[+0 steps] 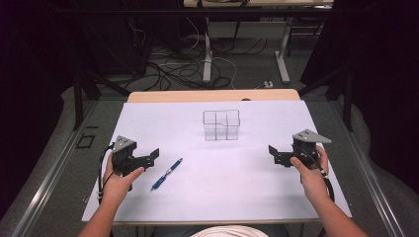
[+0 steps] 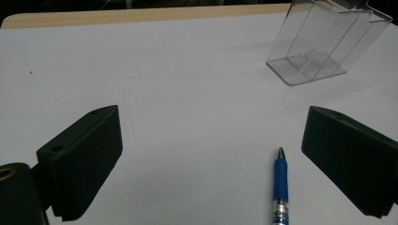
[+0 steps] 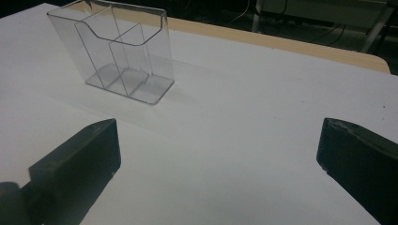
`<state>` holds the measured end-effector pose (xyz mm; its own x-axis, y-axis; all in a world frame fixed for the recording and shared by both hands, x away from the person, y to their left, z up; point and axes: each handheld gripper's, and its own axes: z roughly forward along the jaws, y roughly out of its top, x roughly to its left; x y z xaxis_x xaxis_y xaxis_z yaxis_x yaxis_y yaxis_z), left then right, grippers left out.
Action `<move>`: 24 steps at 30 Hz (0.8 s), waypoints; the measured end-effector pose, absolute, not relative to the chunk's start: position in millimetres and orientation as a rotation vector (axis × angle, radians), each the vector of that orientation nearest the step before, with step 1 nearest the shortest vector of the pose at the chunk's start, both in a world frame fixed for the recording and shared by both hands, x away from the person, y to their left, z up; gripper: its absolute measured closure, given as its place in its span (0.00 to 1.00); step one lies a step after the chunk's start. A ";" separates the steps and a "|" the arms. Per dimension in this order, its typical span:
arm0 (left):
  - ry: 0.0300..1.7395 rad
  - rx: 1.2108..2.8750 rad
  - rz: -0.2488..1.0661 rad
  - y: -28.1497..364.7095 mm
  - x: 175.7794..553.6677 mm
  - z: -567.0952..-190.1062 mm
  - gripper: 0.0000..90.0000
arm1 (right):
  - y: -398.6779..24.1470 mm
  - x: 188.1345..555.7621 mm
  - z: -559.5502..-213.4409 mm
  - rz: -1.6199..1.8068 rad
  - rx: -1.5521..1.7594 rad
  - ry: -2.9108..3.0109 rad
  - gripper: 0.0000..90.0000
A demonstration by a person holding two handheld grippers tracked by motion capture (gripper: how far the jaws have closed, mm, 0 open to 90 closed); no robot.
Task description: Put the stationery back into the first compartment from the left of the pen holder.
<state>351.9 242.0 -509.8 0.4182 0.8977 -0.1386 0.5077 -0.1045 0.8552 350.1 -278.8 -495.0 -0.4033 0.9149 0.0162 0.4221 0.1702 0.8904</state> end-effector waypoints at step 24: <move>1.132 2.028 0.425 210.2 364.4 -479.4 0.30 | -288.1 351.8 -499.2 1.161 1.250 1.949 0.00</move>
